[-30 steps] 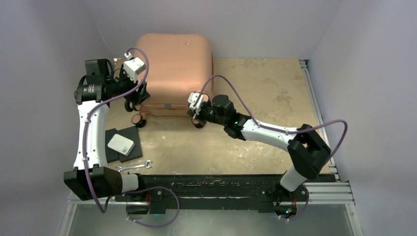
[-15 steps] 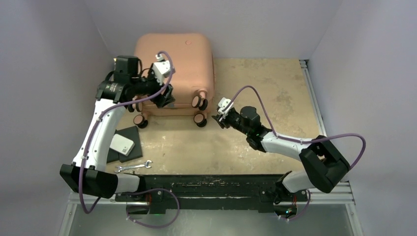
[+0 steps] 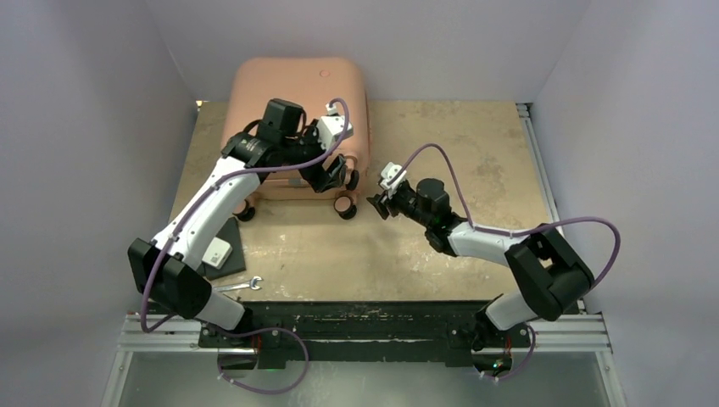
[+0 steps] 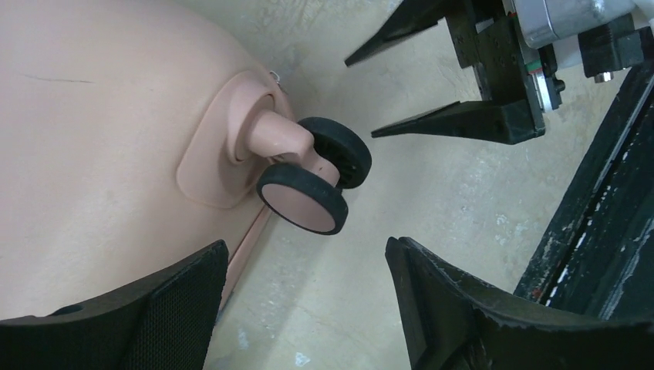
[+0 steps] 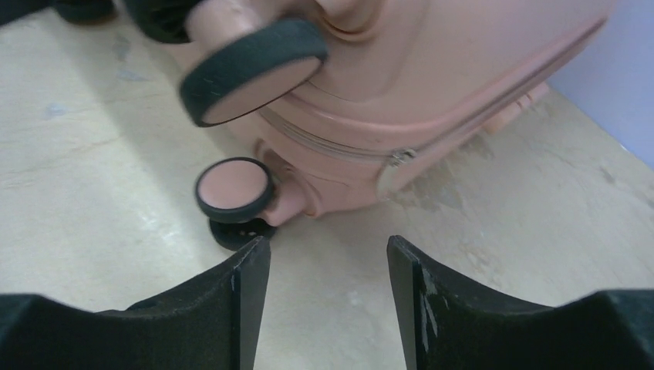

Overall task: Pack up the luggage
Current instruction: Zip the luggage at the center of the board.

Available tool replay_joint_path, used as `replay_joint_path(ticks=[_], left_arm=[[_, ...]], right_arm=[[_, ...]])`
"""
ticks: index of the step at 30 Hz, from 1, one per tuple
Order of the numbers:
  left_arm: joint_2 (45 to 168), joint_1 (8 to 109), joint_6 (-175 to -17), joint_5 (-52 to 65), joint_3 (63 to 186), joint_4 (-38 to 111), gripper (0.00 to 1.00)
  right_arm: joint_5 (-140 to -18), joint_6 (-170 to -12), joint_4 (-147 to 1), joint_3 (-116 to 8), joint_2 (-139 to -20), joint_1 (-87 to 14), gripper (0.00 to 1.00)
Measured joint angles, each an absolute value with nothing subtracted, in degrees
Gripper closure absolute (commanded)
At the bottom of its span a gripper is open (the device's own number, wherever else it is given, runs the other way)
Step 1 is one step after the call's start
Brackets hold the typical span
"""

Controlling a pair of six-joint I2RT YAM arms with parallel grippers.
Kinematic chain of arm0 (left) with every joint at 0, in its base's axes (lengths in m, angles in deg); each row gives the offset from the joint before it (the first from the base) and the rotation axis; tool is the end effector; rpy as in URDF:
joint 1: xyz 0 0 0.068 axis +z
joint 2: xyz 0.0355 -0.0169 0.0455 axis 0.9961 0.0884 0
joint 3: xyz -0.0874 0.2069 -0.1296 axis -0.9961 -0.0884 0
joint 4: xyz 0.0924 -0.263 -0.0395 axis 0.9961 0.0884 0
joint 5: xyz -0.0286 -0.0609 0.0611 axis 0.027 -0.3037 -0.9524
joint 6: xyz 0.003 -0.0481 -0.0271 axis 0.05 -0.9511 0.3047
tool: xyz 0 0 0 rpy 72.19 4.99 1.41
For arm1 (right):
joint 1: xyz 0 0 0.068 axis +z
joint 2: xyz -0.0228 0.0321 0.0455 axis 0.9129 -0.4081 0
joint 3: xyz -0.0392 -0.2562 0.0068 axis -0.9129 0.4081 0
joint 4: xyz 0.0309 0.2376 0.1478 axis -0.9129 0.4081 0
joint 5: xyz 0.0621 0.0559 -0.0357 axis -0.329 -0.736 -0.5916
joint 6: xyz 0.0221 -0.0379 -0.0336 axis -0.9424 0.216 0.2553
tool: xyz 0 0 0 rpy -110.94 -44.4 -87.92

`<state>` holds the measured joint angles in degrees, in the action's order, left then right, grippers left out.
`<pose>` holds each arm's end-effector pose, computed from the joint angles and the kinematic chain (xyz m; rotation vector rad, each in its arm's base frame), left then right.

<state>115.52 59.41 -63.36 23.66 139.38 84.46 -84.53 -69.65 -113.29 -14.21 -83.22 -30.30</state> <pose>0.2974 -0.1600 0.3620 1.1047 2.0083 -0.5595 0.2605 0.1971 0.1829 -0.8913 1.5109 0.4674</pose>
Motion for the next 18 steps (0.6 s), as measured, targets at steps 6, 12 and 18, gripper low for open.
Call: replay_joint_path(ticks=[6,12,18], left_arm=[[119.5,56.1,-68.4,21.9,139.6,83.8,0.12],[123.6,53.9,-75.6,20.0,141.2,83.1,0.01],[127.0,53.0,-82.3,14.2,142.5,82.7,0.01]], right_arm=[[-79.5,-71.0,-115.8,-14.7,-86.0,-31.5,0.36],[-78.5,-73.2,-116.8,-15.3,-88.4,-35.0,0.37],[-78.8,-75.0,-118.7,-15.3,-88.4,-36.9,0.37]])
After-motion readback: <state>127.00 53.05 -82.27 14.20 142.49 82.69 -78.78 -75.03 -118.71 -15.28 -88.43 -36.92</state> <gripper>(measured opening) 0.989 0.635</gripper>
